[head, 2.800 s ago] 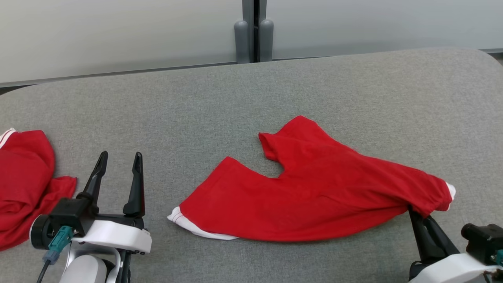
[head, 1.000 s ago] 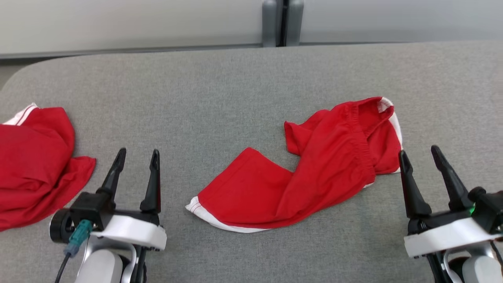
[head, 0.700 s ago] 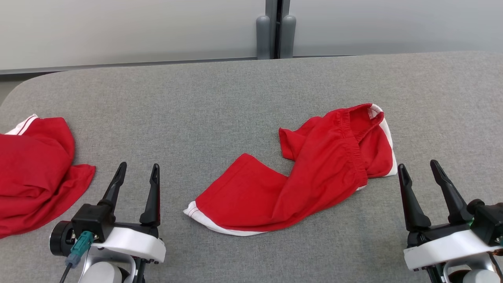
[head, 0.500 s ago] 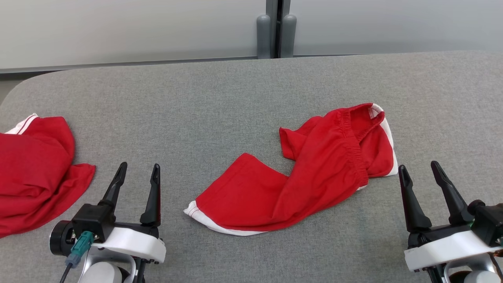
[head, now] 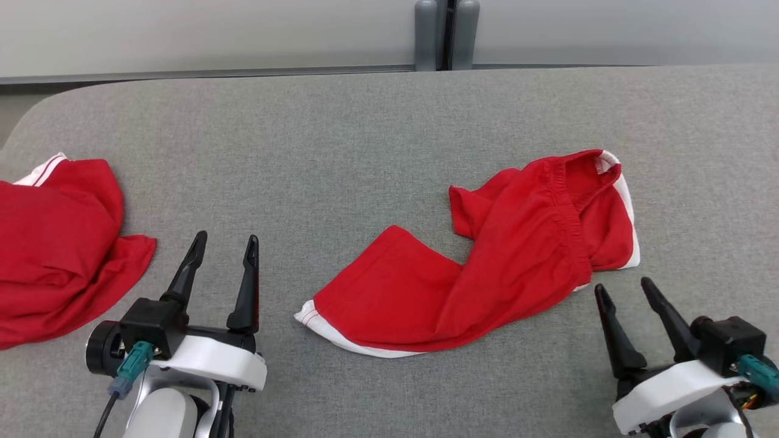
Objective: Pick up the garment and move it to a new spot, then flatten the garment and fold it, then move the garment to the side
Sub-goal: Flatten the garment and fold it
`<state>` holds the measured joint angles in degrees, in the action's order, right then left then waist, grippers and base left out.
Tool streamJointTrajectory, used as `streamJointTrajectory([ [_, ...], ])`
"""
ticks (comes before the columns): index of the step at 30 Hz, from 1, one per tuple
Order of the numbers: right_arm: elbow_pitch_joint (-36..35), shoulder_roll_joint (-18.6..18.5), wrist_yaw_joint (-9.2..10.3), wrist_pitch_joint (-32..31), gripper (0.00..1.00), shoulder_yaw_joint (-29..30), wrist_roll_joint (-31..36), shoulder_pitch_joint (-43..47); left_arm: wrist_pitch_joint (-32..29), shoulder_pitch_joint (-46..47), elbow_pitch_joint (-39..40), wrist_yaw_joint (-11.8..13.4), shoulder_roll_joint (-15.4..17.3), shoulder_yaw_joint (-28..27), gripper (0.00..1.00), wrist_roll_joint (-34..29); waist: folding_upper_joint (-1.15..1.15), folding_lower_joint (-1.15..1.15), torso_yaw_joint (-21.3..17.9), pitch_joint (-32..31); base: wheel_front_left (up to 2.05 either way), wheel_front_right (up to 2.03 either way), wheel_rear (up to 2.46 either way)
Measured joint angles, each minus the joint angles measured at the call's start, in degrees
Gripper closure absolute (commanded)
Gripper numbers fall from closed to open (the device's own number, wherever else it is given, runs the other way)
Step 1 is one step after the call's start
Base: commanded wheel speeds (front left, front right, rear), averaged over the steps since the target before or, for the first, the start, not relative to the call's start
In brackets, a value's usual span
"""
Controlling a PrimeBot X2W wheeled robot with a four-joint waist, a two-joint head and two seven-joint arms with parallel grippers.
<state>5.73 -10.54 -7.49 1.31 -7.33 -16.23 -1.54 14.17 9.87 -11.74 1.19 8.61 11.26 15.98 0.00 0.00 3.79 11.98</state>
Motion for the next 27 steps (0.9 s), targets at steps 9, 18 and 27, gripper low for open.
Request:
streamJointTrajectory([
  [9,10.6,-0.8,0.0,2.2,0.0,-4.9,-2.7,-7.1,0.5,2.3,-1.0,-0.2,-0.8,0.5,0.0,0.0,0.0,0.0,1.7,3.4,0.0,0.0,0.0],
  [18,13.8,-2.4,0.0,5.4,1.0,-8.4,-5.6,-10.8,0.7,3.6,-1.7,-0.4,-1.0,0.4,0.0,0.0,0.0,0.0,1.7,4.9,0.0,0.0,0.0],
  [27,3.3,-3.0,0.0,6.4,1.0,-4.1,-5.1,-2.8,0.9,3.5,-1.6,-0.4,-0.9,-0.6,0.0,-0.1,0.0,0.0,0.3,4.2,0.0,0.0,0.0],
])
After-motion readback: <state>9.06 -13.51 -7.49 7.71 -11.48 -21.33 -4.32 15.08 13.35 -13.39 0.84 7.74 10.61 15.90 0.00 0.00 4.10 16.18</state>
